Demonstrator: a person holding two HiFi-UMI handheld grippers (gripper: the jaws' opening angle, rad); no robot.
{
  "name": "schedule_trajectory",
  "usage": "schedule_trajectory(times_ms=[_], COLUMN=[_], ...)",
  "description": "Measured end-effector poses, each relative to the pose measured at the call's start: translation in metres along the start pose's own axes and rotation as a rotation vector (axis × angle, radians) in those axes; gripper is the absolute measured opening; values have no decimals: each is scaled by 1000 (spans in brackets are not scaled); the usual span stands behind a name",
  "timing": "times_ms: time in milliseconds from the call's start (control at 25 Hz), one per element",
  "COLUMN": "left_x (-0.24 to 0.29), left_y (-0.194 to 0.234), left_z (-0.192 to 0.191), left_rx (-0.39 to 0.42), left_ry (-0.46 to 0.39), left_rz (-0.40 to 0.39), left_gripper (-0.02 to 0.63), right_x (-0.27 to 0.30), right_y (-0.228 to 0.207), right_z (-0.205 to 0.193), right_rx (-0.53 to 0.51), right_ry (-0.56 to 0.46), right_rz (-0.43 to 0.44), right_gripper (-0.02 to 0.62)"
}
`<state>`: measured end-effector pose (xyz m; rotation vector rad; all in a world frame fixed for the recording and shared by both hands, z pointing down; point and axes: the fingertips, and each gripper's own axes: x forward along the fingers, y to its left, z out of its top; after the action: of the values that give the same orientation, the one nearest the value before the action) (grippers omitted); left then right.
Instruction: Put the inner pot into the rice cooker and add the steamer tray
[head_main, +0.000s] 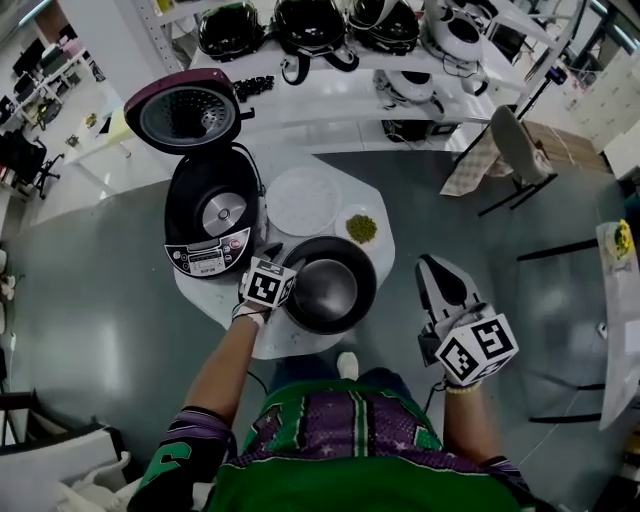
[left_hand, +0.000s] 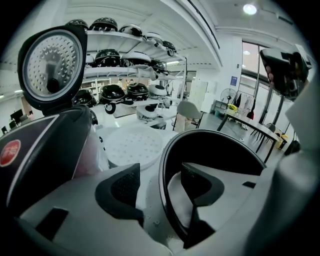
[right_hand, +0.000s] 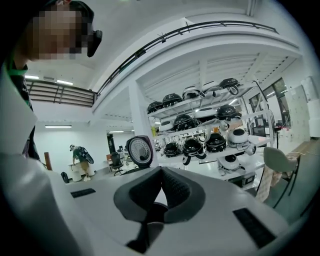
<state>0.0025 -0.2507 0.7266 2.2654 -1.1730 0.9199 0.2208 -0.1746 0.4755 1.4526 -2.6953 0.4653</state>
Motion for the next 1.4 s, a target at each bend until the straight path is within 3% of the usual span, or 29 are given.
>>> schedule_trajectory(times_ms=[240,440,760,1080,1400], left_x=[10,15,15,17,15], left_y=[5,6,5,-3,-4], left_z=[-11,-17,-22,-23,-24], left_rx=[27,4,-100,-60,-38], left_ry=[52,60,32,56,74], left_rz=[-29,-45,-85,-122,-100], left_gripper=[273,262,151,46,34], right_x=[-3,-8,-17,-18,-20], right_y=[10,13,18,19,18], right_z=[-5,-6,-5,0,0], right_rx=[-7,1,13,24,40], right_ry=[19,17,8,-4,0], right_rz=[-26,-40,-45,-41,-49], right_gripper=[8,8,8,8,8])
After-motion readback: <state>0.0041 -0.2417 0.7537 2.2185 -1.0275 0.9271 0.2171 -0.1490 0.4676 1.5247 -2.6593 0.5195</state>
